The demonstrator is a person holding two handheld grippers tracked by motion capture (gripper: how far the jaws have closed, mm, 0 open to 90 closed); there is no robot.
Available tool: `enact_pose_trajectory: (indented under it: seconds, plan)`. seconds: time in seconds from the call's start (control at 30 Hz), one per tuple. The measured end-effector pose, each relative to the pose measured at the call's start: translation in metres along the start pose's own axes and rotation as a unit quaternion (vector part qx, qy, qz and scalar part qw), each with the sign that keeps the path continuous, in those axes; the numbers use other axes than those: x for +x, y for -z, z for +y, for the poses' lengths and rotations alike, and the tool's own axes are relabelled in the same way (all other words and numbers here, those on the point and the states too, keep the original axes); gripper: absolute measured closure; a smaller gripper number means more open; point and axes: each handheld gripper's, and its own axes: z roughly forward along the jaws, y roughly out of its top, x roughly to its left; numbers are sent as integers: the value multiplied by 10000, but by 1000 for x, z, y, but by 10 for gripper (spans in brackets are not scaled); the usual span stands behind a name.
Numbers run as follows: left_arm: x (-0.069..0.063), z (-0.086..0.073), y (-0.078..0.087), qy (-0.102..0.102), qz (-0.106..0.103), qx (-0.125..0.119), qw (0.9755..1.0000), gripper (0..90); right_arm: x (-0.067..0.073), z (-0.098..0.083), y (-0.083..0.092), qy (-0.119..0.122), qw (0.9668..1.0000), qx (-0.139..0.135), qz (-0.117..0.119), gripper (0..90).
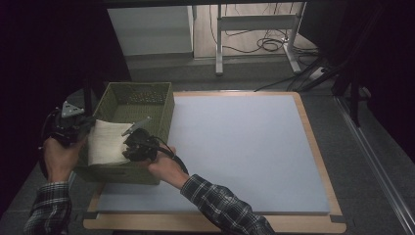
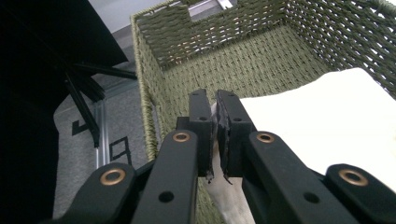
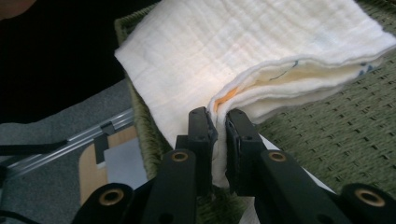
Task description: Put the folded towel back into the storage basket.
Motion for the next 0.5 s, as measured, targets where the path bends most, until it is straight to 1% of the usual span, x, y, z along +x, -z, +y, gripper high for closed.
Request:
enact_pose_trajectory:
  seconds: [0.13,0.23,0.37,0.5]
  plan:
    - [-3,-2,-7,-12,-42,27,10000,857,-3,-3,-1,-27,10000,56,-70,812]
    - [-8,-1,-13,-20,-117,43,9999,857,-6,-6,1,-33,9999,80,-118,812]
    - [-17,1,-24,-79,-228,83,9997,857,-12,-13,6,-74,9996,150,-217,811]
    - [-26,4,-33,-165,-329,145,9992,856,-18,-20,14,-138,9994,176,-262,810]
